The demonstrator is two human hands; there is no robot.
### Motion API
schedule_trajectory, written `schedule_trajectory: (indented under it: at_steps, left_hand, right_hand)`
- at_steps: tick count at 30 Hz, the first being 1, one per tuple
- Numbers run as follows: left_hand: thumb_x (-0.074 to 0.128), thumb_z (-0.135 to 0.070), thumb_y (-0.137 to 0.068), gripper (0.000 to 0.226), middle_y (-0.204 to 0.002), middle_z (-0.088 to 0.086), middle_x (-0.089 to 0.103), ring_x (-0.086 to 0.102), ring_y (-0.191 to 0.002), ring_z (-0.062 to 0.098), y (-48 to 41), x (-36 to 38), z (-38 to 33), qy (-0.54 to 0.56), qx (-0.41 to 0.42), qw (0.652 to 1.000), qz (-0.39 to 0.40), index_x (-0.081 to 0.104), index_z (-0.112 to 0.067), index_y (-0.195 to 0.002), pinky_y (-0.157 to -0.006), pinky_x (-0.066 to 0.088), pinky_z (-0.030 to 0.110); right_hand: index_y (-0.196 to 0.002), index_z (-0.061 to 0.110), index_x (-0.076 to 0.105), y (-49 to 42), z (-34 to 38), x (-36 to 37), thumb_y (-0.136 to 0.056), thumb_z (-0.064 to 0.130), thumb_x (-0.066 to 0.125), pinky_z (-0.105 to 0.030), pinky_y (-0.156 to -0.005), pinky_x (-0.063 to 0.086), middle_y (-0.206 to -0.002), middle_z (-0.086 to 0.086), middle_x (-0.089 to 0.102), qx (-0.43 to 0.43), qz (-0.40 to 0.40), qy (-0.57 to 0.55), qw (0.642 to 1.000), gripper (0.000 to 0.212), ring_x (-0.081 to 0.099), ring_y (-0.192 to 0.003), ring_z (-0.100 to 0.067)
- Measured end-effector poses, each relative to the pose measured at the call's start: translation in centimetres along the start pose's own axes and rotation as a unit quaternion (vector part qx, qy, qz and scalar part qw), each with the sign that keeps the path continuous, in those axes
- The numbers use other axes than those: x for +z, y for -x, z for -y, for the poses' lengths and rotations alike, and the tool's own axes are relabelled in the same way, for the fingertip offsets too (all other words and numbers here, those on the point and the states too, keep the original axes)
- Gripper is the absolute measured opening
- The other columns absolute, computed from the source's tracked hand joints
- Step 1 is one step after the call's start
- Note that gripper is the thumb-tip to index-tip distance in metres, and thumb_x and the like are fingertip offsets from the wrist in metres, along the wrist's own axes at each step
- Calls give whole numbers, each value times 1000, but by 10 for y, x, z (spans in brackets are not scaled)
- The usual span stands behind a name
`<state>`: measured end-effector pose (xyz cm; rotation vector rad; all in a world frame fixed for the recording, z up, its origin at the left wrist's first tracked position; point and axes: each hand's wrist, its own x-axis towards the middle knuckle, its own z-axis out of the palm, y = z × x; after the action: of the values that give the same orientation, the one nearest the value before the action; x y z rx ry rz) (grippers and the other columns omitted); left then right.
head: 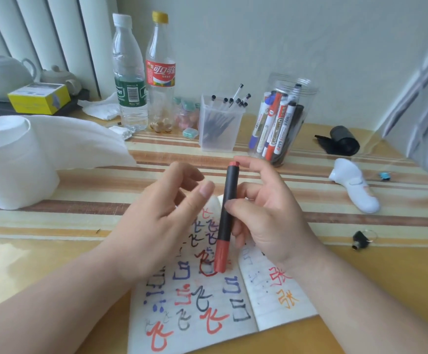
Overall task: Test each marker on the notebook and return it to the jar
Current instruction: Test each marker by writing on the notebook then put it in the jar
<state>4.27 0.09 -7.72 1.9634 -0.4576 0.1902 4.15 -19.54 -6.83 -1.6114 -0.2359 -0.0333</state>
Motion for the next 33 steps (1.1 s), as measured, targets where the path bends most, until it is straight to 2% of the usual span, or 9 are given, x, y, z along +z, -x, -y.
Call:
schedule_trajectory:
  at_steps: [4, 7, 13, 15, 18, 22, 27, 31, 33]
  left_hand:
    - [24, -88, -89, 55, -99, -18, 70, 71, -83, 7, 2, -1, -3, -4, -17, 1000, -5, 54, -45, -108, -75, 57, 47]
    - [12, -94, -83, 67, -93, -24, 71, 68, -87, 0, 3, 1, -4, -21, -39, 999, 19, 56, -48, -101, -78, 54, 38]
    - [-1, -100, -70, 77, -104, -34, 69, 54, -102, -19, 3, 2, -8, -10, -76, 993, 86, 50, -66, -116, -86, 41, 18]
    - [-2, -99, -69, 77, -106, -37, 67, 52, -105, -21, 2, 2, -9, -6, -72, 992, 105, 48, -66, -117, -84, 37, 10]
    - [0, -96, -73, 72, -107, -39, 63, 51, -107, -19, 2, 1, -9, -18, -58, 990, 126, 48, -63, -115, -84, 38, 10]
    - [2, -97, -74, 72, -108, -28, 66, 52, -108, -8, 1, 3, -5, -40, -43, 988, 144, 47, -61, -117, -94, 41, 19]
    - [3, -97, -74, 69, -107, -20, 67, 54, -109, -6, 0, 3, -3, -55, -49, 986, 149, 45, -64, -118, -98, 44, 25]
    - [2, -96, -74, 72, -107, -18, 67, 53, -110, -5, -1, 3, -2, -69, -50, 984, 154, 46, -59, -117, -99, 44, 28]
    - [1, -96, -74, 74, -107, -17, 67, 53, -110, -4, -2, 4, -2, -74, -49, 984, 156, 47, -57, -116, -99, 45, 29]
  right_hand:
    - [-122, 36, 58, 1, 11, 1, -77, 7, 65, -33, -42, 46, -69, -6, 64, -13, -30, 19, 999, 53, 59, -51, -23]
    - [-114, 34, 58, 1, 17, 4, -79, 7, 64, -33, -40, 46, -68, -9, 63, -35, -36, 30, 998, 45, 56, -50, -24]
    - [-113, 30, 55, -21, 61, -11, -85, -2, 64, -33, -41, 49, -66, -10, 64, -133, -115, 97, 980, 43, 60, -48, -24]
    - [-111, 33, 52, -43, 85, -25, -86, 0, 65, -35, -44, 52, -65, -8, 65, -190, -184, 132, 955, 43, 64, -50, -24]
    - [-112, 34, 46, -80, 119, -50, -85, 7, 66, -51, -58, 58, -66, -5, 66, -288, -286, 211, 889, 43, 68, -58, -30]
    - [-123, 23, 50, -124, 141, -87, -84, 13, 64, -39, -67, 59, -70, 2, 66, -359, -379, 304, 797, 43, 67, -62, -14]
    - [-122, 26, 52, -157, 122, -113, -83, 18, 60, -39, -65, 56, -65, 12, 61, -248, -370, 456, 770, 41, 66, -69, -20]
    - [-97, 24, 64, -166, 95, -127, -87, 29, 61, -39, -80, 55, -81, 6, 68, -104, -308, 515, 793, 12, 64, -97, -26]
    - [-81, 16, 67, -164, 86, -133, -91, 38, 59, -39, -90, 52, -82, 2, 66, -63, -290, 521, 801, 25, 56, -110, -29]
